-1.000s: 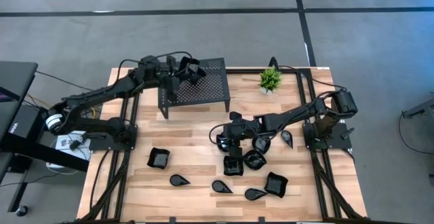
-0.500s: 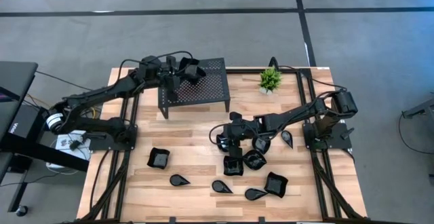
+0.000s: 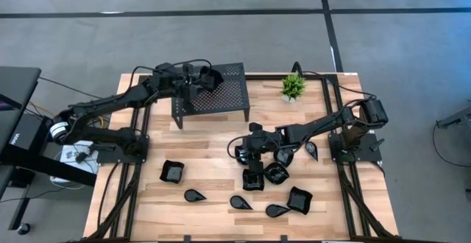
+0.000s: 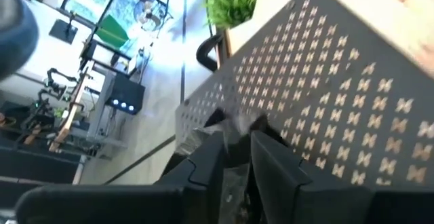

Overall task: Pick & Place Mini shaped plates
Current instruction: Stack the black distorted square plate on top of the black distorted square plates on the shelf

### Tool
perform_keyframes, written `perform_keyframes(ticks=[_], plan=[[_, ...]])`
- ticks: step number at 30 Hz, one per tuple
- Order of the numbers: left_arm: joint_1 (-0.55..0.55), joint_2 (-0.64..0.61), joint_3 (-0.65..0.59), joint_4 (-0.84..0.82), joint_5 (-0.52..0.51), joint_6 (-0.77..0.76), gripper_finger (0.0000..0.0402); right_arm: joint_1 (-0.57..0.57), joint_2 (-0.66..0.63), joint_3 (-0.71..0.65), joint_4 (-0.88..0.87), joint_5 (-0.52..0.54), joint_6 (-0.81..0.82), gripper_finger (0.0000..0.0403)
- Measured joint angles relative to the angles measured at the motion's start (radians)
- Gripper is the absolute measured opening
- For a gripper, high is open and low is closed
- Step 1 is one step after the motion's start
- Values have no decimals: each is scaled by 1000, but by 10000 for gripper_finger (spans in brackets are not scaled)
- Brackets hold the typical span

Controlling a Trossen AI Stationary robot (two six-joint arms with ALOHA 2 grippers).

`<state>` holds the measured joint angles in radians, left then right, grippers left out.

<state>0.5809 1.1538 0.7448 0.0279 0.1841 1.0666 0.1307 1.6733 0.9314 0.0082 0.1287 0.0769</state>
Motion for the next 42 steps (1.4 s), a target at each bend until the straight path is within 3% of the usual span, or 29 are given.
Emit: perform_keyframes(ticks=[7, 11, 16, 21, 26, 30, 34, 42], plan=[[-63, -1, 0, 31, -6, -1, 78, 0, 0, 0, 0, 0, 1, 127], [-80, -1, 0, 32, -117, -18, 78, 0, 0, 0, 0, 0, 1, 127], [-146, -14, -1, 32, -157, -187, 78, 0, 0, 0, 0, 0, 2, 127], [-342, -62, -1, 16, -113, -386, 78, 0, 0, 0, 0, 0, 2, 127], [-563, -75, -2, -99, 19, -673, 78, 0, 0, 0, 0, 0, 2, 127], [-749, -70, -70, -130, 24, -917, 78, 0, 0, 0, 0, 0, 2, 127], [-942, -66, -143, -142, -105, -1207, 79, 0, 0, 0, 0, 0, 2, 127], [-1227, -68, -148, -486, -244, -1719, 98, -1, 0, 0, 2, 1, -6, 127]])
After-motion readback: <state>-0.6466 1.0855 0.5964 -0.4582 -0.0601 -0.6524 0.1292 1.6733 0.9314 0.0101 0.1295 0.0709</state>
